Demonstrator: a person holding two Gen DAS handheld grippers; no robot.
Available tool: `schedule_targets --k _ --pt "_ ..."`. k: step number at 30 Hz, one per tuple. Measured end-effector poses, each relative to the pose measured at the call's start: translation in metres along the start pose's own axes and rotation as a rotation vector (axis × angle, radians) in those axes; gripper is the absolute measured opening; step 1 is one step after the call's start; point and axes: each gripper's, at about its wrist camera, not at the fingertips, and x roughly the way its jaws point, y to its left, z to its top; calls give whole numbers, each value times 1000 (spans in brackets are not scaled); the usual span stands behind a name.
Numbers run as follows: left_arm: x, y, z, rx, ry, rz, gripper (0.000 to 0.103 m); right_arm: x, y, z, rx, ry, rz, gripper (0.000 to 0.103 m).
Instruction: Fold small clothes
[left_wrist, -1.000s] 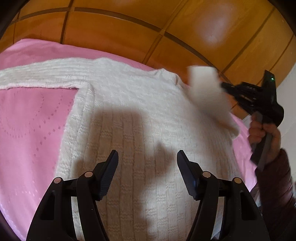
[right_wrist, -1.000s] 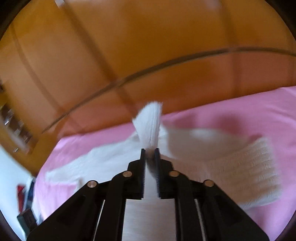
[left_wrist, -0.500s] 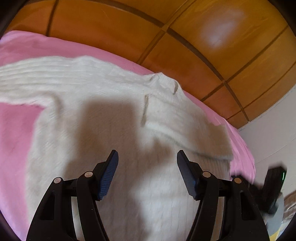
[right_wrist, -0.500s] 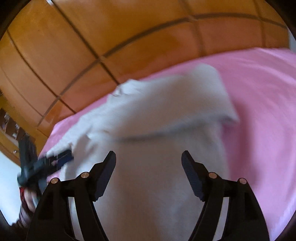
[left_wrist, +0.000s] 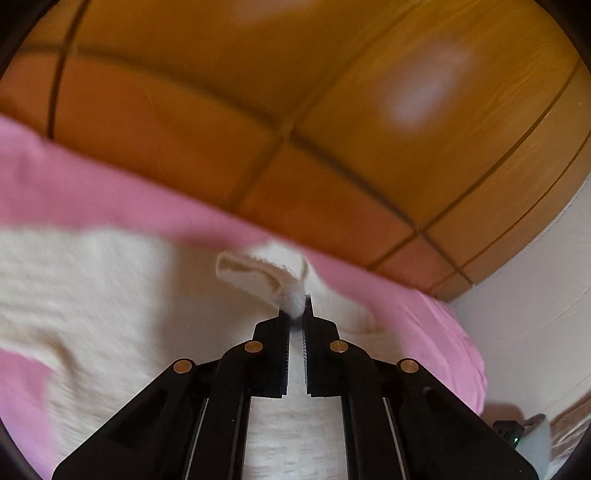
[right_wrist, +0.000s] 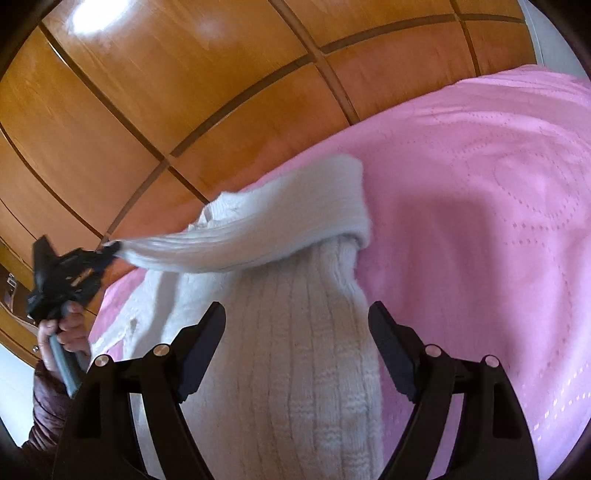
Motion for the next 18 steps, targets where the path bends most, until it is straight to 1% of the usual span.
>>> schedule_targets --k 2,4,6,7,8,9,10,11,12,13,14,16,17,18 --pt "-5 8 1 19 1 33 5 1 4 2 -6 -13 7 80" --pt "3 19 -8 30 52 84 5 5 12 6 -6 -32 27 80" --pt "12 24 -20 68 83 149 5 18 29 12 -31 -32 44 80" --pt "14 27 -24 79 90 163 5 24 37 15 -51 -34 40 80" --pt "16 30 -28 78 99 161 5 31 45 18 -74 -35 33 80" --pt "17 33 -32 76 103 168 5 40 55 21 -109 -42 4 80" --pt "18 35 -34 86 93 197 5 50 62 24 -140 -45 -29 80" --pt "21 35 -35 103 86 225 5 59 66 26 -157 -34 -44 79" --pt "24 38 -38 132 81 285 5 72 69 27 -170 -12 -76 79" --pt "28 43 -39 138 83 330 5 86 71 27 -186 7 -128 79" --pt "32 49 -40 130 93 360 5 96 72 25 -200 25 -160 79" --pt "43 62 -47 137 131 445 12 119 67 15 -216 69 -242 80" --pt "45 66 -50 149 128 482 16 126 66 10 -229 69 -275 80" --pt "40 70 -54 155 108 487 22 129 68 6 -248 51 -294 81"
